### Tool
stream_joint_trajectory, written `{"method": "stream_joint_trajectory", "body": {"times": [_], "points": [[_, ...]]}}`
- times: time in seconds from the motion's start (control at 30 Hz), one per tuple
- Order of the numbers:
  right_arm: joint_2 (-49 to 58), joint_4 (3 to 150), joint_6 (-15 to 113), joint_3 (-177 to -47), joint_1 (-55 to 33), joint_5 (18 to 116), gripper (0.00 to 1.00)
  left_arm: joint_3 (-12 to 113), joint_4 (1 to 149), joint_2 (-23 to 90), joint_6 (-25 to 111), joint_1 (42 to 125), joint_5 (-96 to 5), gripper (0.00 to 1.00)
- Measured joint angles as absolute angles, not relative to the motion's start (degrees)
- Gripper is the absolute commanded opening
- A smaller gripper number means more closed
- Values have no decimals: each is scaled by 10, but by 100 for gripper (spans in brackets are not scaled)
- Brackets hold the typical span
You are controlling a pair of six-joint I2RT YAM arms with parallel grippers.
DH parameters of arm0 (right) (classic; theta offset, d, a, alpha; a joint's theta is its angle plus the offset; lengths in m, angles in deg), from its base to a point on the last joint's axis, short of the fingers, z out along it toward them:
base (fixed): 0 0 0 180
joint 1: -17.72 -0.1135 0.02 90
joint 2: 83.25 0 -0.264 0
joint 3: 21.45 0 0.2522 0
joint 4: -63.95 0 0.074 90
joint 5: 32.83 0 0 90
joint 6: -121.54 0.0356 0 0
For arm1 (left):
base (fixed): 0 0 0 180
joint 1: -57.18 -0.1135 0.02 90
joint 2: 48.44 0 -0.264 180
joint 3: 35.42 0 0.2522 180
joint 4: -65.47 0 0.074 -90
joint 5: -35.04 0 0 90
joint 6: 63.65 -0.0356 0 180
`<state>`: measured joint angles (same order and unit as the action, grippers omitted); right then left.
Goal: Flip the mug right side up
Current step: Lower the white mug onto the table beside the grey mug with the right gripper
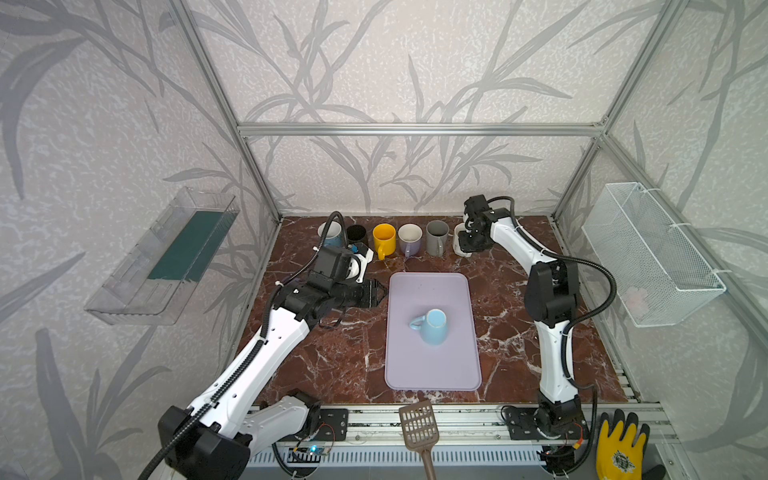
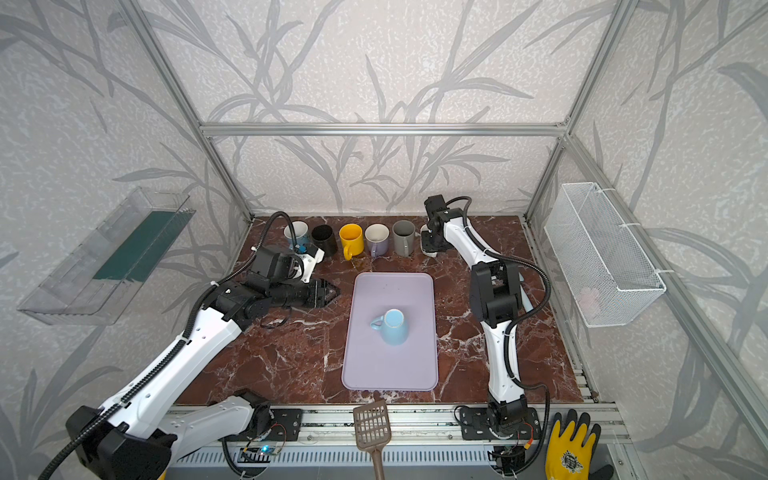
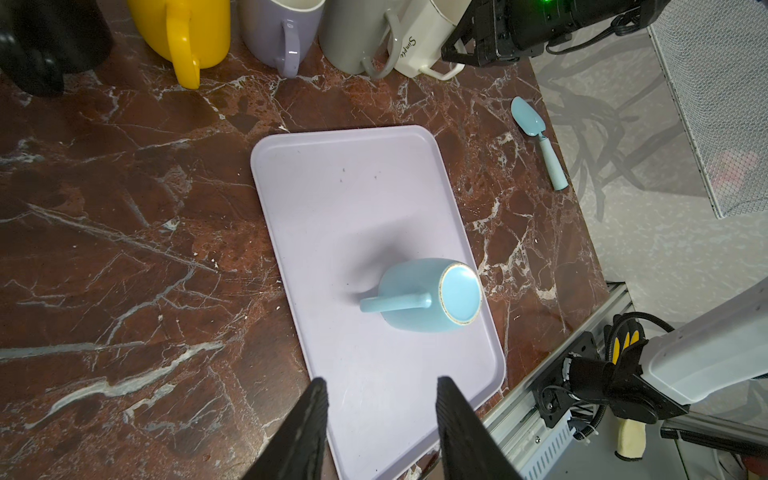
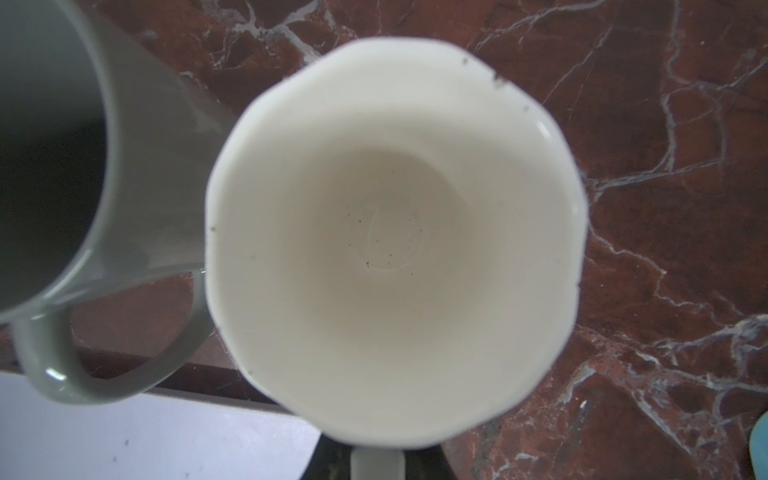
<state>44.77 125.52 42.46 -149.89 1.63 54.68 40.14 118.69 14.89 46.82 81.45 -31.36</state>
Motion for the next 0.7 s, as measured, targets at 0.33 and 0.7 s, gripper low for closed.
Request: {"method": "stream_joint_trajectory", "body": {"times": [0.33,0.7], "points": [[448,1255,427,-1499,19,558,13,401,1194,149,467,814,-314,50],[448,1255,427,-1499,21,565,21,401,1198,149,465,814,-313,50]]}}
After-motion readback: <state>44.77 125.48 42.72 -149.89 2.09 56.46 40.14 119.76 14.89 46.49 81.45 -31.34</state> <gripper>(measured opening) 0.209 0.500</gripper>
